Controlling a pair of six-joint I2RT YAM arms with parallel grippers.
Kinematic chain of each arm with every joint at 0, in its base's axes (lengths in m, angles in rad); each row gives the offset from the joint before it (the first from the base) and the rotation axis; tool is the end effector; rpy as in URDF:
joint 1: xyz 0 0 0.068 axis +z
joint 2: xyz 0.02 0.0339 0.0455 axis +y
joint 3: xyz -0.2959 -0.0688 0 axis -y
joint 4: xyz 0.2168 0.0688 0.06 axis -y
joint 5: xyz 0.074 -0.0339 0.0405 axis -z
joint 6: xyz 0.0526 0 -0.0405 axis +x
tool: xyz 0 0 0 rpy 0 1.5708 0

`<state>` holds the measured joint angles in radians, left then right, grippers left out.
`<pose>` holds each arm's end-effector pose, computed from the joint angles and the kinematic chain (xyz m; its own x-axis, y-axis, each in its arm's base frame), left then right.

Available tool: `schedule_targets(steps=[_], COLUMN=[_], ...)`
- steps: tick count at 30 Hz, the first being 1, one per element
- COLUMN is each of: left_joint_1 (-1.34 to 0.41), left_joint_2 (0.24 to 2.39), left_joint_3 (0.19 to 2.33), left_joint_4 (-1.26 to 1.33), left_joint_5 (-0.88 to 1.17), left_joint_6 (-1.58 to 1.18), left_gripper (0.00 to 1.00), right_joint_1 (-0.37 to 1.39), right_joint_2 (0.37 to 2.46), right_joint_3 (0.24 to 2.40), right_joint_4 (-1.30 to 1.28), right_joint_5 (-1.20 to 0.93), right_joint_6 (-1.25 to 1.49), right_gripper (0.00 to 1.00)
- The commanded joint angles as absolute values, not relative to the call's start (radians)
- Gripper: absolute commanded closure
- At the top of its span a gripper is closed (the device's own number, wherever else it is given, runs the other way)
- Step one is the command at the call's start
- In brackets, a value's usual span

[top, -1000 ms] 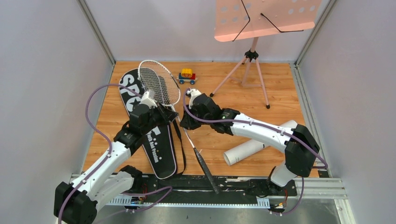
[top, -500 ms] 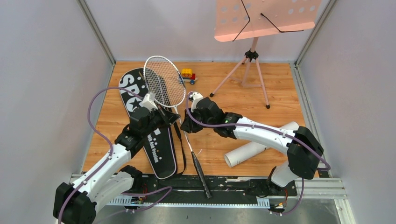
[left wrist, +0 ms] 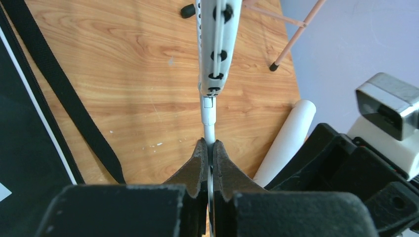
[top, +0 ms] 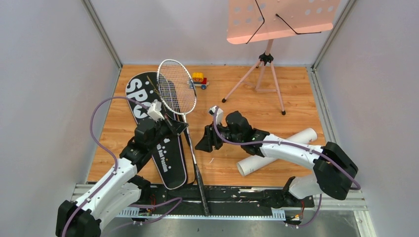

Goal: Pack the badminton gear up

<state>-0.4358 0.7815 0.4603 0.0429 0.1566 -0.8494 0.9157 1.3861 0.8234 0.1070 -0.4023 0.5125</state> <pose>0.1377 -0.0732 0.2758 -0.5797 -0.5482 -0.6028 0.1782 0.6367 -0.7503 0.1609 0.2433 0.2856 -0.6965 -0.1660 -0.6981 -0.6911 0.4167 0.5905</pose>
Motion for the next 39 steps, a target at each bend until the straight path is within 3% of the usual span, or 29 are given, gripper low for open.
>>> schedule_targets(steps=[1,10,17,20,24,27,29,30,32,39], left_joint_1=[-0.432,-0.432,-0.432,-0.432,-0.431,-0.432,-0.433,-0.433,-0.431,-0.432], left_joint_2=[0.725,0.651,0.623,0.619,0.611,0.594,0.585,0.577,0.572,0.594], left_joint_3=[0.441,0.418,0.404,0.398,0.399,0.413,0.423,0.427,0.442,0.478], left_joint_4=[0.153,0.161,0.186,0.190,0.159,0.092,0.038,-0.003,-0.070,-0.209], left_joint_5=[0.164,0.165,0.167,0.167,0.155,0.112,0.084,0.070,0.051,0.026], left_joint_6=[-0.832,-0.838,-0.853,-0.855,-0.841,-0.833,-0.816,-0.806,-0.793,-0.764], left_gripper=[1.00,1.00,1.00,1.00,1.00,1.00,0.85,0.66,0.51,0.36], right_joint_1=[0.916,0.916,0.919,0.919,0.919,0.918,0.919,0.920,0.918,0.916], right_joint_2=[1.425,1.561,1.637,1.651,1.624,1.573,1.532,1.515,1.493,1.438], right_joint_3=[0.776,0.730,0.717,0.708,0.674,0.667,0.701,0.731,0.808,0.908], right_joint_4=[0.356,0.666,0.758,0.804,0.858,0.809,0.699,0.575,0.376,0.087], right_joint_5=[-0.525,-0.697,-0.718,-0.732,-0.714,-0.670,-0.636,-0.615,-0.556,-0.348], right_joint_6=[0.618,0.742,0.785,0.801,0.815,0.802,0.767,0.739,0.685,0.626], right_gripper=[0.51,0.56,0.61,0.71,1.00,1.00,1.00,1.00,1.00,1.00])
